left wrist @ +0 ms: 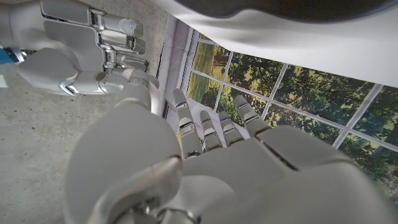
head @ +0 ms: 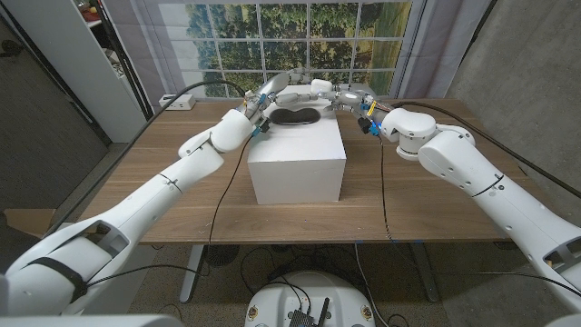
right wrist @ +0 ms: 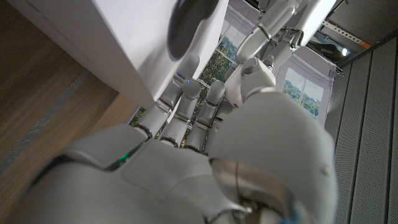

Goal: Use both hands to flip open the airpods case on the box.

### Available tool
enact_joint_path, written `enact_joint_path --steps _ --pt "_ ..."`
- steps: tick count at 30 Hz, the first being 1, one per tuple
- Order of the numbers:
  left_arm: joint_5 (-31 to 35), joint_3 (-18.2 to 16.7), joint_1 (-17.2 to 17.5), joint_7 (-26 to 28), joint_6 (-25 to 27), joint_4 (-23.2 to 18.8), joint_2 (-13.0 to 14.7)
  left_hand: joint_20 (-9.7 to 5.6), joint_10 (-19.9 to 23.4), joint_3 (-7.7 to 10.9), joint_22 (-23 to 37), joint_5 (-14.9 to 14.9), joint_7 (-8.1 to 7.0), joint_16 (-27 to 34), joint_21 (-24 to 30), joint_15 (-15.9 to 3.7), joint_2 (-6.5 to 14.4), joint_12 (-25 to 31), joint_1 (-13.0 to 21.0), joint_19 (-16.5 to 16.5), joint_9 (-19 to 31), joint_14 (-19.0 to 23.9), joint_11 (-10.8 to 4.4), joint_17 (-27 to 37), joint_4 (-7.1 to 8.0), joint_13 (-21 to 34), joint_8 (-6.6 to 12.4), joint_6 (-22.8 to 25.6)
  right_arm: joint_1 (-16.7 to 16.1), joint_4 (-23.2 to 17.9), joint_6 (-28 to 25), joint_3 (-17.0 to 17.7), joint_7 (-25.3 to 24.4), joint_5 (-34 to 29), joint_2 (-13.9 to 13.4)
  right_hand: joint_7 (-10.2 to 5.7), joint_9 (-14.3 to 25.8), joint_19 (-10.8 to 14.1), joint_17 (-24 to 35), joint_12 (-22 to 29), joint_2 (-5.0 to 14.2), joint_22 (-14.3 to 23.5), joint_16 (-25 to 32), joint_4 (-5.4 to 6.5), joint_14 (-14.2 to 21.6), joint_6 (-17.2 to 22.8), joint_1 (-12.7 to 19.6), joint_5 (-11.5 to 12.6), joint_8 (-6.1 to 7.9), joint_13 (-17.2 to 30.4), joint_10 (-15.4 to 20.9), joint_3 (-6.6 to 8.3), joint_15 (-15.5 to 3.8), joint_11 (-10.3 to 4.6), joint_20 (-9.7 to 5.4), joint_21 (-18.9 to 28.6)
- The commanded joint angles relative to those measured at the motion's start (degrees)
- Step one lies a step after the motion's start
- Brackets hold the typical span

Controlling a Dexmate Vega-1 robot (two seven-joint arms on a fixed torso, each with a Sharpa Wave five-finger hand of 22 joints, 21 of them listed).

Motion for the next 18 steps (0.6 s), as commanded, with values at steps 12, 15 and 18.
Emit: enact_joint_path --steps 12,15,18 --pt "1.2 0.7 -4.1 -9.1 0.3 -1.4 5.4 0.46 -1.0 -1.19 0.2 0.4 0.36 -0.6 -0.4 -0.33 -1.8 -0.5 0.7 -0.1 -0.1 -1.6 0.67 0.2 -0.80 0.4 -0.45 -0.2 -1.2 0.0 2.7 1.0 -2.8 -2.8 0.9 -1.49 8.5 -1.0 0.0 0.0 1.45 0.3 -0.5 0.58 0.3 2.2 1.0 0.5 1.81 -0.1 0.8 0.45 -9.05 0.06 -1.90 2.0" --pt "0.9 0.6 -4.2 -8.9 -0.8 -0.6 5.0 0.52 -0.9 -1.34 0.2 0.5 0.55 -0.5 -0.5 -0.27 -2.0 -0.5 0.9 -0.1 -0.1 -1.5 0.58 0.2 -0.94 0.4 -0.17 0.6 -0.9 -0.1 2.4 1.0 -2.6 -2.9 0.7 -1.43 8.8 -1.1 0.0 0.0 1.42 0.3 -0.6 0.63 0.4 2.3 1.0 0.5 1.92 -0.1 0.9 0.45 -9.05 0.13 -1.89 2.3" --pt "1.5 0.3 -3.9 -7.1 -1.6 0.0 4.4 0.44 0.2 -1.75 0.2 0.9 1.06 0.0 -0.4 -0.85 -2.3 -0.1 1.1 0.3 -0.1 -0.6 0.11 0.2 -1.03 0.4 0.44 2.5 -0.6 -0.2 1.9 0.7 -2.4 -3.2 0.6 -1.47 9.0 -1.1 0.0 0.0 1.37 0.3 -0.7 0.63 0.4 2.3 1.0 0.5 1.98 -0.1 0.9 0.45 -9.06 0.15 -1.84 2.6"
